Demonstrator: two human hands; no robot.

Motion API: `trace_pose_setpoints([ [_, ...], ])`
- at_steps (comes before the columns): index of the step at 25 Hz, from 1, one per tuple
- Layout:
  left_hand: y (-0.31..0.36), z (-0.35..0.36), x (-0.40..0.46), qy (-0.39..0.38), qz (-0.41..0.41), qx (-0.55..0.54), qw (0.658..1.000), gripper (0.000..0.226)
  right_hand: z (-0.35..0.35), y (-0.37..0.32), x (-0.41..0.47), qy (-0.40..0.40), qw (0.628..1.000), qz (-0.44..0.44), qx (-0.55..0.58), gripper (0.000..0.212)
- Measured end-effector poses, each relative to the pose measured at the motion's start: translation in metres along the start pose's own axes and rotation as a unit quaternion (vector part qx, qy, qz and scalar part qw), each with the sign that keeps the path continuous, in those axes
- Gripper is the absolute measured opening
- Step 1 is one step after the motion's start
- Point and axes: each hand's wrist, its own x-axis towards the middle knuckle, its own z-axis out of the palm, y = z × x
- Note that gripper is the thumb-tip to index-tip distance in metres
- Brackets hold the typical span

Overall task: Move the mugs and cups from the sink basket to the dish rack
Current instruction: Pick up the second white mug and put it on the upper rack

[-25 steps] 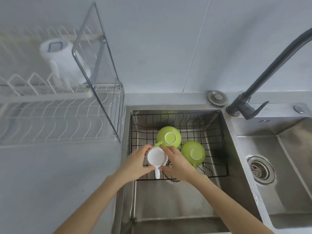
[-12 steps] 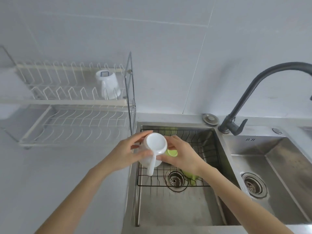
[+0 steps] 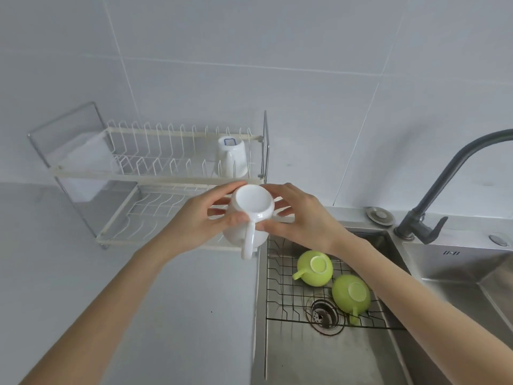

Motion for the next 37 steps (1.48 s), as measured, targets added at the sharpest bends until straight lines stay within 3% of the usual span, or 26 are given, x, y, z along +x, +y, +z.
trace_pose_setpoints([
  [14, 0.005, -0.146, 0.05, 0.08, 0.057, 0.071, 0.993, 0.042, 0.008, -0.089, 0.133, 0.026, 0.998, -0.053, -0.001, 0.059],
  [21, -0.027, -0.191, 0.092, 0.091, 0.024, 0.022, 0.995, 0.042, 0.02, -0.09, 0.207, 0.02, 0.999, -0.03, -0.03, 0.06],
  [26, -0.063, -0.201, 0.109, 0.046, -0.011, 0.051, 0.998, 0.044, 0.045, -0.068, 0.24, -0.031, 0.998, 0.014, -0.05, 0.07],
  [37, -0.11, -0.204, 0.119, -0.06, -0.111, 0.086, 0.988, 0.037, 0.09, -0.039, 0.261, -0.113, 0.986, 0.056, -0.107, 0.067],
])
